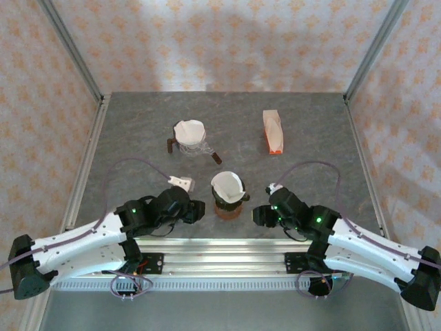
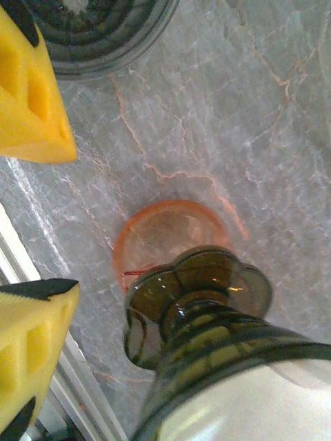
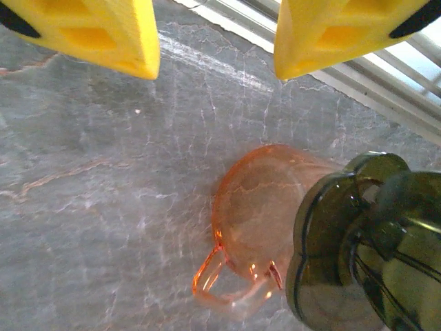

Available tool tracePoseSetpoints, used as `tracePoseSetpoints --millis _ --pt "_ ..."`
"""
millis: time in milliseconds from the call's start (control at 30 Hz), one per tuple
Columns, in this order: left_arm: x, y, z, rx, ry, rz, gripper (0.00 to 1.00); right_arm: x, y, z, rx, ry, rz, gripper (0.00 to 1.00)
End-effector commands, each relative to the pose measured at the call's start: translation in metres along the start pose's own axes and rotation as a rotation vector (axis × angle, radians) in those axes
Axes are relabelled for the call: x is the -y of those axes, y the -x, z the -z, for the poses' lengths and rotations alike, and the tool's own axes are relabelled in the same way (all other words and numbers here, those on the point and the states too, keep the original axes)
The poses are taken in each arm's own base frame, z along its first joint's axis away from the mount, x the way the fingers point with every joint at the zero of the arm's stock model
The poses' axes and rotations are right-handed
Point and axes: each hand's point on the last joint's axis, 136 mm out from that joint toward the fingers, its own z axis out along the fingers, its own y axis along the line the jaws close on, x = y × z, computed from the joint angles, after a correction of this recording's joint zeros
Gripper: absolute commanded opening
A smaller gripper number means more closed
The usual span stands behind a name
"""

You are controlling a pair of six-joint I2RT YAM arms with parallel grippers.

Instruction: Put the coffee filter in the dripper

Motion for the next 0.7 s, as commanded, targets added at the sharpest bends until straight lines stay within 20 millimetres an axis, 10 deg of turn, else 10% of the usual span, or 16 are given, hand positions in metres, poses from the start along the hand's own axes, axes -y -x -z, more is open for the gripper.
tracePoseSetpoints --millis 0,667 --pt "0.010 -0.006 -0.014 0.017 -0.027 0.048 0.43 -0.015 0.006 -0.005 0.049 0.090 -0.038 0.43" --pt "0.029 -0.045 -0.064 -0.062 0.005 0.017 0.00 -0.002 -0.008 -0.042 0.042 0.090 -0.176 0.27"
